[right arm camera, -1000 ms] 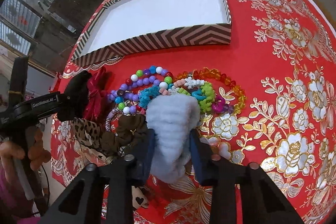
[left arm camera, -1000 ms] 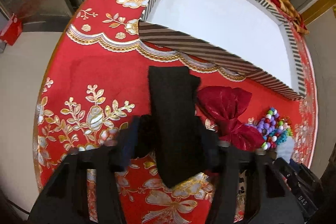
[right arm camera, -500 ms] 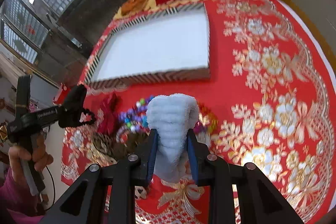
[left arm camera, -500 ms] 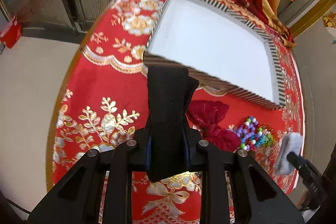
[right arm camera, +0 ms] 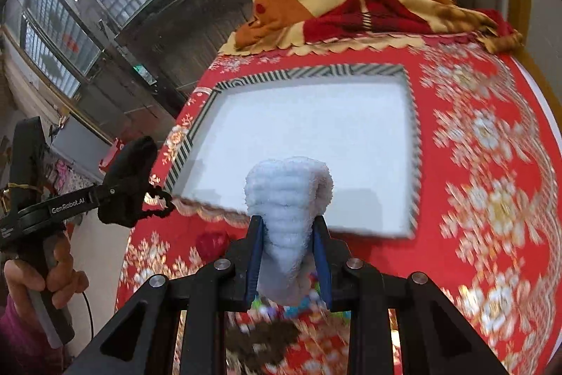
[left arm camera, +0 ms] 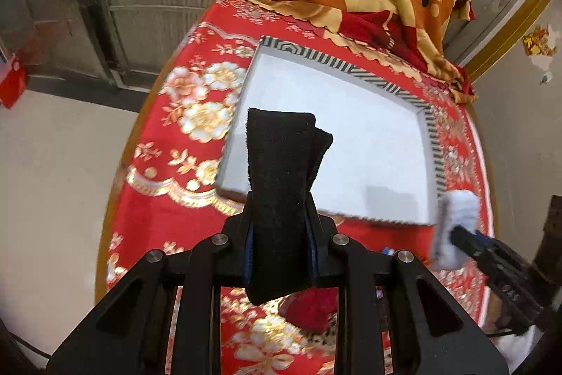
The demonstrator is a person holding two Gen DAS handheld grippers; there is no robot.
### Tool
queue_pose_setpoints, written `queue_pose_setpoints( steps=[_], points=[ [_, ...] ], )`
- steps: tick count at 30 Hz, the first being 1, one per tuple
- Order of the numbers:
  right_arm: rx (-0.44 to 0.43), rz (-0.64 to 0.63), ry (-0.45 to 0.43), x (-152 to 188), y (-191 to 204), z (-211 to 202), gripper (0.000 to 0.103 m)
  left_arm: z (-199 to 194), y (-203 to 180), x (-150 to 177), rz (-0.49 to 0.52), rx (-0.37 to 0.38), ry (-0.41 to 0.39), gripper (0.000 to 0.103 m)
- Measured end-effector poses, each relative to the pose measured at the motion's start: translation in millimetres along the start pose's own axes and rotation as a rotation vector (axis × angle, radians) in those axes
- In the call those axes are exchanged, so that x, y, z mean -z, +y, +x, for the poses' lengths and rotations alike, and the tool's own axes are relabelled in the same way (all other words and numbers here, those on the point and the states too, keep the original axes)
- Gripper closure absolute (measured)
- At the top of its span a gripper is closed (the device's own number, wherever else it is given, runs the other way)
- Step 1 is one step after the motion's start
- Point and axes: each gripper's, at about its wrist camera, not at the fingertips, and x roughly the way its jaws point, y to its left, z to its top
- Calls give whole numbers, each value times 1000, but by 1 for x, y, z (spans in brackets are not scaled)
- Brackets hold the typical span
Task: Organize jewelry
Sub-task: 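Carry the black cloth and light blue towel into the white tray and open both grippers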
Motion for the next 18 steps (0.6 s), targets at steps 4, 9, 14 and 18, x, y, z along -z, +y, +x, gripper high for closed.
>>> queue_pose_setpoints(
  steps=[4, 9, 14, 18],
  points=[
    [-5, 1, 15, -14, 4, 20, 77, 14, -1, -19, 8, -9, 16, 81],
    [-31, 34, 39, -29, 6, 52, 77, 37, -1, -35, 13, -10, 51, 81],
    [-49, 77, 74, -39, 4, 78, 77, 66, -3, -51, 21, -16, 103, 81],
    [-53, 89, 107, -41, 4, 96, 77, 85, -5, -56, 34, -39, 135, 81]
  ],
)
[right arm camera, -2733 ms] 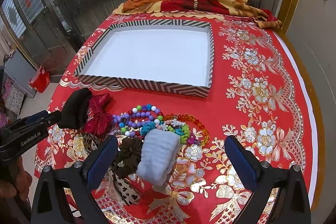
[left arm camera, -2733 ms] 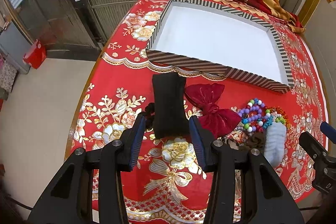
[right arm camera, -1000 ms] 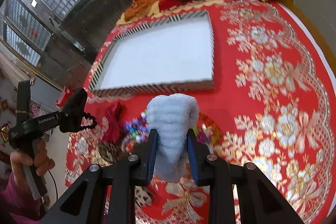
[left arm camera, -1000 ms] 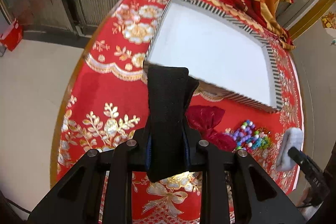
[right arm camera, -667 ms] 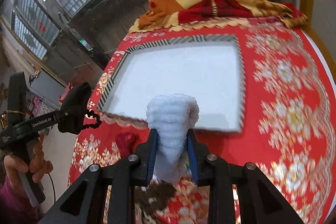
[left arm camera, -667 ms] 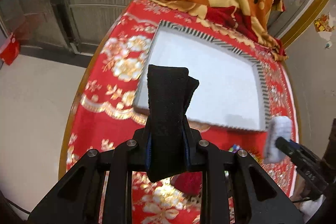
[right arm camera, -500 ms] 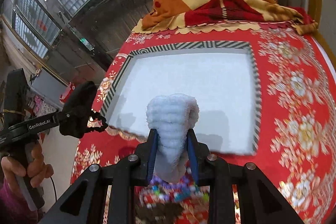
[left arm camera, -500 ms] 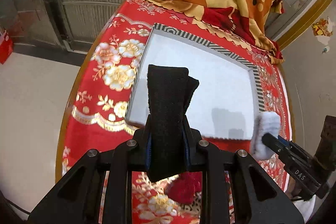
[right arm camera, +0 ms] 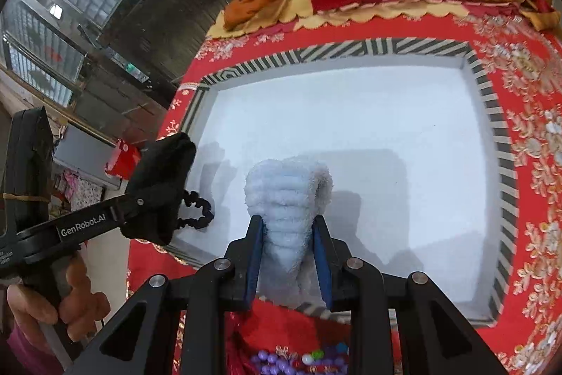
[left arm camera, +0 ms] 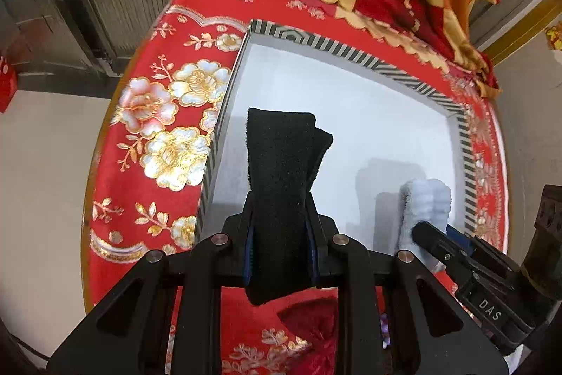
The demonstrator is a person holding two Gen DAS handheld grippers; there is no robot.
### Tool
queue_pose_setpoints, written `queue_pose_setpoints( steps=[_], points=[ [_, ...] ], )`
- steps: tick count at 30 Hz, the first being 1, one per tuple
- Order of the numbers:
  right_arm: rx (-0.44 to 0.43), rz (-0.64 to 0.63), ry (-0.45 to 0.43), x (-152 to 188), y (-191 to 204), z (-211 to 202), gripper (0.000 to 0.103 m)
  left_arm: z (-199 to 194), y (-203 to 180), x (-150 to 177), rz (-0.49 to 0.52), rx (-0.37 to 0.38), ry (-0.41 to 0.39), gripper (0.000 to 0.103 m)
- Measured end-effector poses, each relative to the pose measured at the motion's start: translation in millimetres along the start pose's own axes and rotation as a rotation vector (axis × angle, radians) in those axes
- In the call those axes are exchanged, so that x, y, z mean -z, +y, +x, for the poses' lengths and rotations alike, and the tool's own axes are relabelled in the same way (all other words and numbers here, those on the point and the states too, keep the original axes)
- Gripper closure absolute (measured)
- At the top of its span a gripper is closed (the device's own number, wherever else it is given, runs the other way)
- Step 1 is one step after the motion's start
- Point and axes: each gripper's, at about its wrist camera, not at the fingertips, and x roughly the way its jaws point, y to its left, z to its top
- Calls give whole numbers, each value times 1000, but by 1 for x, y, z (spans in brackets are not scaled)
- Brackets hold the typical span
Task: Organize jewelry
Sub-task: 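Carry the black cloth and light blue towel into the white tray and open both grippers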
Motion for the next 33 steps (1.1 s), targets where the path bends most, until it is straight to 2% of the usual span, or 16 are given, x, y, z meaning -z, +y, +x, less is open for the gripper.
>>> queue_pose_setpoints(
  steps=[10, 21, 23, 26, 31, 33],
  points=[
    [3, 9, 55, 1, -2, 24, 77, 21, 17, -5, -21, 12, 68, 81],
    [16, 18, 58, -1, -5, 23, 76, 21, 11, -3, 1, 34, 79, 81],
    [22, 26, 80, 0, -6, 25, 72, 22, 10, -4, 5, 28, 79, 81],
    [11, 40, 84, 1, -9, 25, 57, 20, 9, -5, 9, 22, 68, 81],
    [21, 40, 58, 2, -7, 13, 55, 7, 12, -9, -8, 38, 30, 60],
    [31, 28, 44, 3, -5, 4, 55, -1, 12, -9, -6, 50, 16, 57]
  ],
)
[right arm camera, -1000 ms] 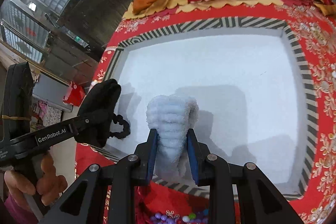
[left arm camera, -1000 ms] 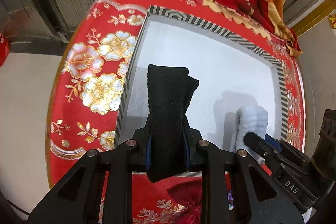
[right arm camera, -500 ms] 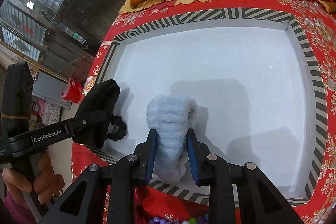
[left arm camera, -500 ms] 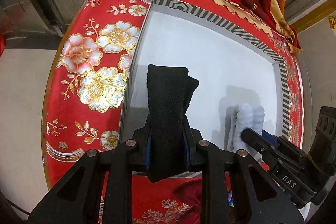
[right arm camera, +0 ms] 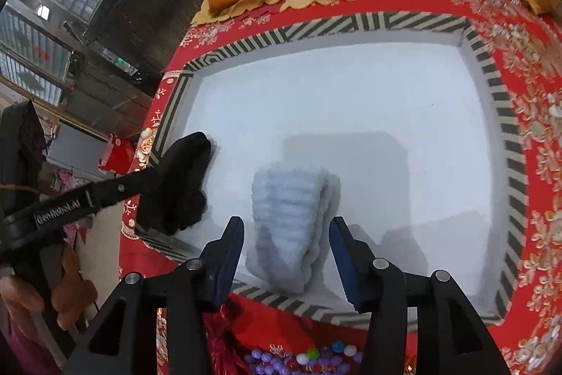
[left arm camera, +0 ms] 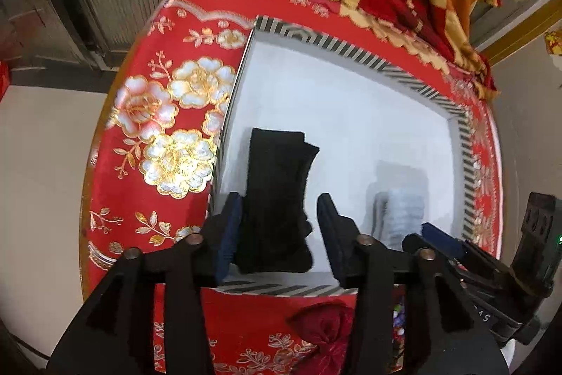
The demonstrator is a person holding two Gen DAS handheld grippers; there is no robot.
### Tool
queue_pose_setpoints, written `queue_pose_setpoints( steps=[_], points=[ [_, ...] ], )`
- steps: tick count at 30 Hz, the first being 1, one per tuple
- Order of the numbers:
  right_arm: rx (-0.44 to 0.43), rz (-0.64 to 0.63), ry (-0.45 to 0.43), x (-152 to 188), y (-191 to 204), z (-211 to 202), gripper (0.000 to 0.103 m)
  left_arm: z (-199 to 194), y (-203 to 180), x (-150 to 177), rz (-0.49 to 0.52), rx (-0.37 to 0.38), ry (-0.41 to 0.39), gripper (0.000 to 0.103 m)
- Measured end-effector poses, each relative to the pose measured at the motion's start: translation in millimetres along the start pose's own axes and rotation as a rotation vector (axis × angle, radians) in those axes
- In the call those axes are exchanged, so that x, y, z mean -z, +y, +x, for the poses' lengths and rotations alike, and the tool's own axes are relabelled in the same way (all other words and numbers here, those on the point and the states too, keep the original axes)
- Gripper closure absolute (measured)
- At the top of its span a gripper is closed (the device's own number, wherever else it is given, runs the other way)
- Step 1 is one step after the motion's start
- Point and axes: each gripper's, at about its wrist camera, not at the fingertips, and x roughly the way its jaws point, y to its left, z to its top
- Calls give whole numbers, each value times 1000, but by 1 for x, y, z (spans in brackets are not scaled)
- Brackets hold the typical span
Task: Organize jewelry
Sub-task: 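Carry the black cloth and light blue towel into the white tray and open both grippers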
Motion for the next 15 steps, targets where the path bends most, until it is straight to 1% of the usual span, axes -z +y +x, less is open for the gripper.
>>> queue_pose_setpoints(
  steps=[1, 5, 10, 15],
  points=[
    [2, -1, -5, 1, 0, -4, 55, -4, -1, 0, 3, 3, -6, 55],
    [5, -19, -28, 9, 5, -20, 55, -18, -5, 9, 16, 6, -26, 53],
    [23, -59, -58, 26, 10, -40, 54, -33, -14, 33, 55, -61, -67, 53],
    [33, -86, -93, 45, 12, -56, 54, -45, -21, 57, 73, -97, -103, 53]
  ],
)
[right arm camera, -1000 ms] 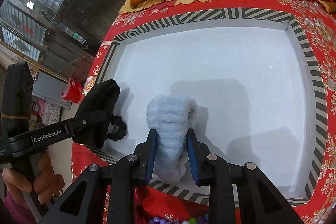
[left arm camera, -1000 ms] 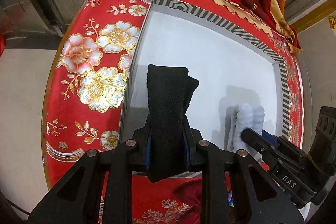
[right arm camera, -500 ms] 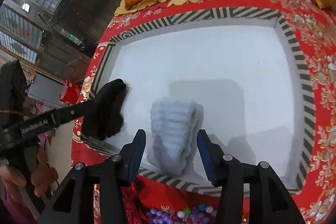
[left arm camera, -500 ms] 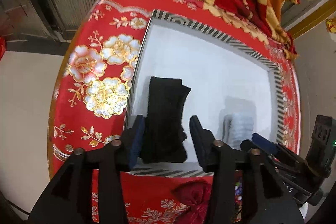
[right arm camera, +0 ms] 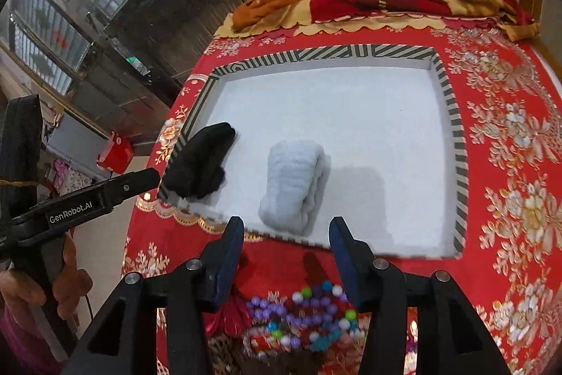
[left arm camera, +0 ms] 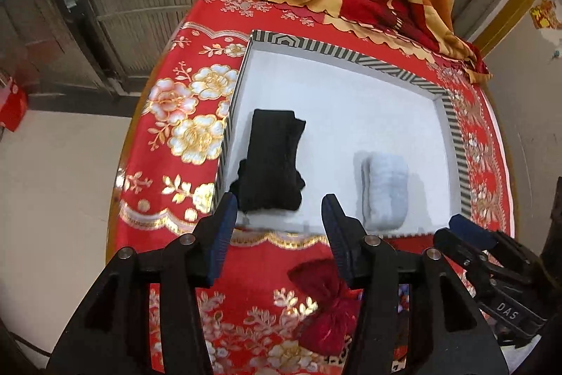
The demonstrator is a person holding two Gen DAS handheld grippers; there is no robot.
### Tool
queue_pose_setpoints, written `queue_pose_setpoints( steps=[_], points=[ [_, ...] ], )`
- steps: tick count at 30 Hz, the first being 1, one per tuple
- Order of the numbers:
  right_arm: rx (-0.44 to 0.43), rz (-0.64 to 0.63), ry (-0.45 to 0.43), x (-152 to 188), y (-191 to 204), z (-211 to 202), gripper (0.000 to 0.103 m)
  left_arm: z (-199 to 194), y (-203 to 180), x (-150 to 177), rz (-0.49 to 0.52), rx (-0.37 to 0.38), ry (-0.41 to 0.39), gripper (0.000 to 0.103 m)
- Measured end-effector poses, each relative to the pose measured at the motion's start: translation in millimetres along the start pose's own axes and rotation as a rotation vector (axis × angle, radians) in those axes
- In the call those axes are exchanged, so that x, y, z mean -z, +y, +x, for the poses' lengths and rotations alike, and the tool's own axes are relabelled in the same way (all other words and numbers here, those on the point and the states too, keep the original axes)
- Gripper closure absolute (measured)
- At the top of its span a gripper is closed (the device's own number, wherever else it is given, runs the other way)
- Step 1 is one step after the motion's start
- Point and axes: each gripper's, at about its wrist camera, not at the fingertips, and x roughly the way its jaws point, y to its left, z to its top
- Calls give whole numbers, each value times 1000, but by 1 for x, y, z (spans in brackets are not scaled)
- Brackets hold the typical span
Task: Organize jewelry
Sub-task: 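Move the left gripper to the red satin bow while the right gripper approaches the orange beaded bracelet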
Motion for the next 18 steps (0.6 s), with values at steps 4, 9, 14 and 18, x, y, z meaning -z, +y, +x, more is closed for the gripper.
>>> queue_pose_setpoints(
  steps=[4, 9, 14, 18],
  points=[
    [9, -11, -3, 15, -1, -11, 54, -10, -9, 19, 12, -21, -16, 53],
    [15, -13, -2, 31, -7, -25, 54, -20, -21, 38, 24, -32, -31, 53],
    [16, -16, -5, 47, -14, -39, 55, -28, -30, 56, 19, -32, -35, 53],
    [22, -25, -6, 58, -19, -51, 54, -34, -32, 68, -7, -27, -29, 53]
  ],
)
